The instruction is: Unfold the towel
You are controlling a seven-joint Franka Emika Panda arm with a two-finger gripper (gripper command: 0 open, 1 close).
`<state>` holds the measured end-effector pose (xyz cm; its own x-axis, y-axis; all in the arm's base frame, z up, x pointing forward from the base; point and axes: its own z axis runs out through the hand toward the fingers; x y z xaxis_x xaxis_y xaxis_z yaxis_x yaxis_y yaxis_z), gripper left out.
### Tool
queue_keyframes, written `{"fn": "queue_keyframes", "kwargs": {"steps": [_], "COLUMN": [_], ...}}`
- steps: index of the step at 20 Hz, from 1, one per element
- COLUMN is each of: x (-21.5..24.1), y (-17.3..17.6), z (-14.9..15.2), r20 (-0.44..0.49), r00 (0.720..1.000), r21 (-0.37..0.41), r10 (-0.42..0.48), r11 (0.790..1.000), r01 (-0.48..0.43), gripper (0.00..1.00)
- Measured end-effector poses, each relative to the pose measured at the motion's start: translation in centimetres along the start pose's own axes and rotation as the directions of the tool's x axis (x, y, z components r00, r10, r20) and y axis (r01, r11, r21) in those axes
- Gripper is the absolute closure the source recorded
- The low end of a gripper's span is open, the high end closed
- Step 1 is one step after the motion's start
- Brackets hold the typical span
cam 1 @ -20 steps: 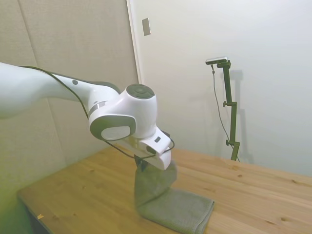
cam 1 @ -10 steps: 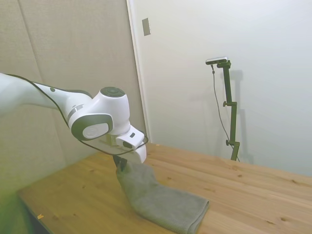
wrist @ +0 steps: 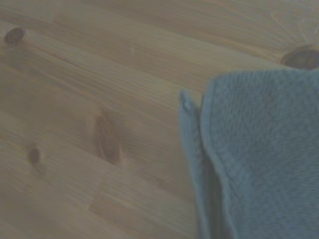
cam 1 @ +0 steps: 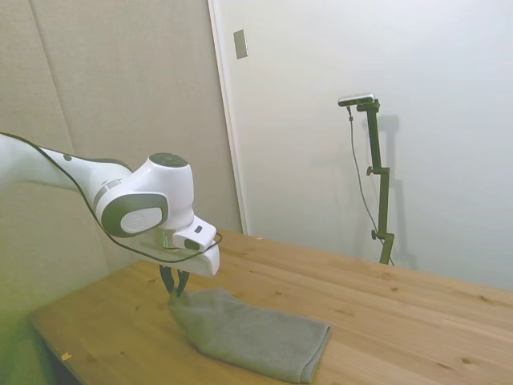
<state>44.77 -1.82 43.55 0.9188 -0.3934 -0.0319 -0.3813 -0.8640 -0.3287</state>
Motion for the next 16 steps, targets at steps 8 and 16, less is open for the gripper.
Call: {"fn": "queue_keyframes", "kwargs": {"steps": [8, 16], "x": [-1.5, -6.2], "y": [-0.1, -1.8], "z": [-0.7, -2.1], "r20": [0.014, -0.205], "r00": [1.0, 0.957], "r21": [-0.055, -0.195], "r10": [-0.02, 0.205], "r11": [0.998, 0.95], "r01": [0.021, -0.245], "gripper": [0.0, 0.0]}}
